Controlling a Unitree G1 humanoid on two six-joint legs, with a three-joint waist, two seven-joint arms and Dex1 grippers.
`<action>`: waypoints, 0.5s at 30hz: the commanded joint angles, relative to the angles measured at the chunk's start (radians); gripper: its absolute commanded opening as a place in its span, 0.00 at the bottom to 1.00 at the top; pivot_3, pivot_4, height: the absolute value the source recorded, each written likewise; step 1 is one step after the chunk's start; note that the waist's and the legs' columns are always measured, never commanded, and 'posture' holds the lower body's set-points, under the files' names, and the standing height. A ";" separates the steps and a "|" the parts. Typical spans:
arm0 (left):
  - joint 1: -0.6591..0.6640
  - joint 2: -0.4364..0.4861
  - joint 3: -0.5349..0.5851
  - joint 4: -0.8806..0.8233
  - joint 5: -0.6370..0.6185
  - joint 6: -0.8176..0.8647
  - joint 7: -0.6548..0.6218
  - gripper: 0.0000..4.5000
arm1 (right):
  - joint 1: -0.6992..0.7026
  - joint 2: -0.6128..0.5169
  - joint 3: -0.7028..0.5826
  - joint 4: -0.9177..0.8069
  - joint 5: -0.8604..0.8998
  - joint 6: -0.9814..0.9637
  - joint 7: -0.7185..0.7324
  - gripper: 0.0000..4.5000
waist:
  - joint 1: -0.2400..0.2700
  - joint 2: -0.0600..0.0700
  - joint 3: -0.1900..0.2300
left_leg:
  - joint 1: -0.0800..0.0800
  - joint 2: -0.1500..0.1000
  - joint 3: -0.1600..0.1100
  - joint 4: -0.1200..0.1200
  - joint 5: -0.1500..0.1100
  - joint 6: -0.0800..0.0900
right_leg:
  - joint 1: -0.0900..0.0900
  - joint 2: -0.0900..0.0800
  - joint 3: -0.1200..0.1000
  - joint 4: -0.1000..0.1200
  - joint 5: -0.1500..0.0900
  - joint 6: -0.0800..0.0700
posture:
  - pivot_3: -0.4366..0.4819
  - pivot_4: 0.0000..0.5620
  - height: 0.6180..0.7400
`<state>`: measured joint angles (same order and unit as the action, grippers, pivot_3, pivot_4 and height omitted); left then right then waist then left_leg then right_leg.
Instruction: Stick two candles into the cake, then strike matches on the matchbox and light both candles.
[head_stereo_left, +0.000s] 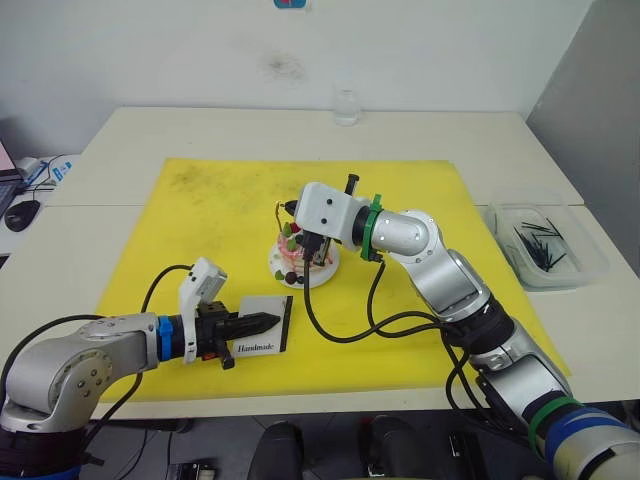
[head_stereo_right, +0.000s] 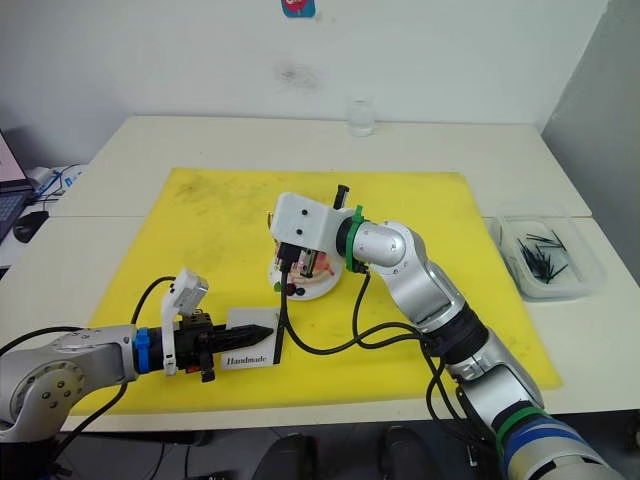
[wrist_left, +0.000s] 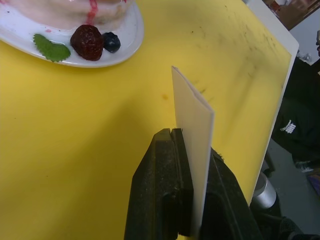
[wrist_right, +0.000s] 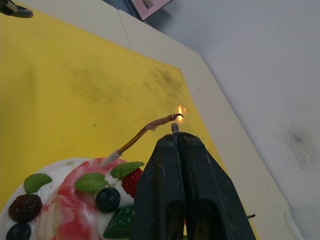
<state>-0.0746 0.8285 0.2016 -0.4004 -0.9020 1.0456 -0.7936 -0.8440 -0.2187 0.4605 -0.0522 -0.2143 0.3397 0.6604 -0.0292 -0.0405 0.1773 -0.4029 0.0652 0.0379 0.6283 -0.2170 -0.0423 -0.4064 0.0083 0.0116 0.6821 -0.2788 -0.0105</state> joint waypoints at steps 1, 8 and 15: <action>-0.010 -0.002 0.005 -0.028 -0.015 0.003 0.006 0.00 | -0.006 0.000 -0.014 -0.038 0.000 -0.009 0.005 0.00 | 0.000 0.000 0.000 | 0.000 0.000 0.000 0.000 0.000 0.000 | 0.000 0.000 0.000 0.000 0.000 0.000 | 0.48 0.27 1.00; -0.009 -0.001 0.003 -0.025 -0.012 0.000 0.001 0.00 | -0.004 0.002 -0.015 -0.050 0.000 -0.004 0.014 0.00 | 0.000 0.000 0.000 | 0.000 0.000 0.000 0.000 0.000 0.000 | 0.000 0.000 0.000 0.000 0.000 0.000 | 0.48 0.27 1.00; -0.010 0.001 0.002 -0.024 -0.011 -0.001 -0.003 0.00 | -0.006 0.001 -0.017 -0.056 0.001 -0.001 0.018 0.00 | 0.000 0.000 0.000 | 0.000 0.000 0.000 0.000 0.000 0.000 | 0.000 0.000 0.000 0.000 0.000 0.000 | 0.48 0.27 1.00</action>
<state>-0.0746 0.8284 0.2011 -0.4003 -0.9018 1.0465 -0.7955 -0.8437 -0.2188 0.4605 -0.0572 -0.2142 0.3414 0.6765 -0.0292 -0.0405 0.1773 -0.4028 0.0653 0.0379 0.6282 -0.2170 -0.0423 -0.4064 0.0083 0.0117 0.6821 -0.2789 -0.0105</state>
